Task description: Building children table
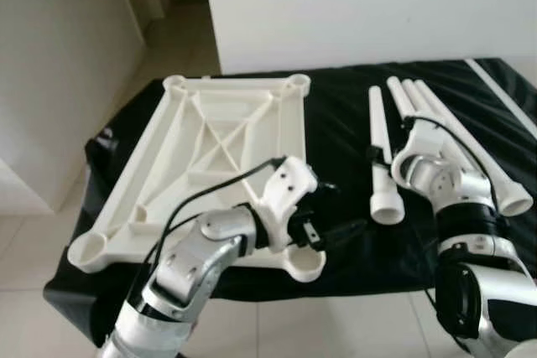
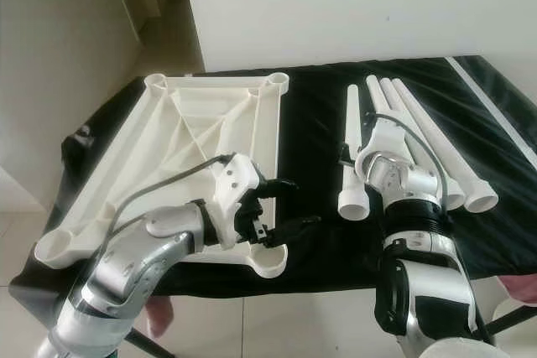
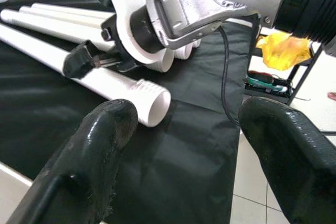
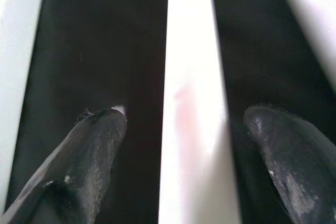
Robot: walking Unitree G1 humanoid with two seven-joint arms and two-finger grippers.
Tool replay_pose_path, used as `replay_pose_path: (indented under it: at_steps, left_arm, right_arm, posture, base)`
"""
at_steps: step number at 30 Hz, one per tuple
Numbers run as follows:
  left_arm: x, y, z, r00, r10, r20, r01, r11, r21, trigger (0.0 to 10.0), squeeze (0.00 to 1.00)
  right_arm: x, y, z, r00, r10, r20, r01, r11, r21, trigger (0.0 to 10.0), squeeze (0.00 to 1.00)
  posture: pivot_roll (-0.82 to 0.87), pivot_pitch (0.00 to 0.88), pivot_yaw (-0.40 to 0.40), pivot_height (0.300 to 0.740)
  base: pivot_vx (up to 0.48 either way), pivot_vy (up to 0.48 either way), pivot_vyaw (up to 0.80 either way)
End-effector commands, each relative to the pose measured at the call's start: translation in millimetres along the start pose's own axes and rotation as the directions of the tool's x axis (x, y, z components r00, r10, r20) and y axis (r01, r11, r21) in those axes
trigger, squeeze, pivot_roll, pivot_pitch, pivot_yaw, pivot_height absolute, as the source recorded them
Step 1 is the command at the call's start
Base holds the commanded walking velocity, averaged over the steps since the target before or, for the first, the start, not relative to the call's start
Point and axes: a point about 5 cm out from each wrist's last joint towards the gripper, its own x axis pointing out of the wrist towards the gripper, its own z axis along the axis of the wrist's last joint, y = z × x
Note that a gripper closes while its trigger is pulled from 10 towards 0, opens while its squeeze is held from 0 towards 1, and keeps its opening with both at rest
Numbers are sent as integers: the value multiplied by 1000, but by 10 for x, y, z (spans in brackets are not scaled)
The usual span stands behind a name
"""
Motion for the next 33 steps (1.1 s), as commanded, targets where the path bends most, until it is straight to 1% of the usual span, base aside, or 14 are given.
replay_pose_path:
  at_steps: [1, 3, 9, 15, 17, 19, 20, 21, 27, 29, 30, 31, 32, 33]
  left_arm:
    - [-26, 7, 13, 999, 51, 1, -51, 999, -14, 10000, 0]
    - [-34, -18, 7, 998, 57, 1, -57, 998, -35, 10000, 0]
    - [-18, -34, 8, 998, 61, -2, -61, 997, -51, 10000, 0]
    - [-14, -21, 25, 997, 73, 4, -73, 994, -80, 10000, 0]
    - [-9, -14, 28, 997, 75, 6, -74, 994, -85, 10000, 0]
    - [-9, -14, 28, 997, 75, 6, -74, 994, -85, 10000, 0]
    - [-5, -8, 33, 997, 79, 8, -78, 993, -87, 10000, 0]
    - [0, 4, 41, 996, 86, 10, -85, 992, -90, 10000, 0]
    - [3, 26, 53, 995, 99, 14, -97, 991, -87, 10000, 0]
    - [-18, 133, 82, 989, 148, 20, -145, 985, -92, 10000, 0]
    - [-29, 189, 97, 985, 172, 24, -169, 981, -96, 10000, 0]
    - [-36, 224, 107, 982, 187, 26, -184, 978, -98, 10000, 0]
    - [-36, 224, 107, 982, 187, 26, -184, 978, -98, 10000, 0]
    - [-57, 306, 134, 976, 217, 32, -213, 973, -86, 10000, 0]
  right_arm:
    - [7, 48, -15, 998, 14, -54, -13, 1000, 29, 10000, 0]
    - [7, 89, -27, 992, 23, -121, -18, 999, 40, 10000, 0]
    - [16, 130, -37, 979, 32, -201, -25, 999, 38, 10000, 0]
    - [19, 93, -50, 960, -29, -280, 35, 999, 15, 10000, 0]
    - [22, 38, -81, 948, -50, -313, 63, 997, 33, 10000, 0]
    - [22, 38, -81, 948, -50, -313, 63, 997, 33, 10000, 0]
    - [24, 7, -101, 942, -66, -329, 78, 997, 23, 4706, 0]
    - [29, -21, -131, 938, -78, -337, 85, 996, 5, 0, 0]
    - [47, -49, -175, 942, -85, -324, 91, 996, 4, 0, 0]
    - [64, 35, -153, 975, -24, -220, 16, 999, -35, 0, 0]
    - [61, 89, -162, 981, 27, -190, -31, 999, -17, 0, 0]
    - [56, 121, -171, 983, 59, -175, -60, 998, -1, 0, 0]
    - [56, 121, -171, 983, 59, -175, -60, 998, -1, 0, 0]
    - [32, 157, -172, 989, 105, -104, -107, 994, -14, 9647, 0]
  posture:
    - [73, 0, 41, 740]
    - [63, 0, 43, 740]
    - [50, 0, 47, 740]
    - [29, 0, 50, 740]
    - [21, 0, 51, 740]
    - [21, 0, 51, 740]
    - [18, 0, 52, 740]
    - [17, 0, 50, 740]
    - [22, 0, 46, 740]
    - [28, 0, 40, 740]
    - [29, 0, 39, 740]
    - [29, 0, 39, 740]
    - [29, 0, 39, 740]
    - [31, 0, 37, 740]
  base:
    - [0, 0, 0]
    - [0, 0, 0]
    - [0, 0, 0]
    - [0, 0, 0]
    - [0, 0, 0]
    - [0, 0, 0]
    - [0, 0, 0]
    - [0, 0, 0]
    - [0, 0, 0]
    - [0, 0, 0]
    - [0, 0, 0]
    - [0, 0, 0]
    - [0, 0, 0]
    - [0, 0, 0]
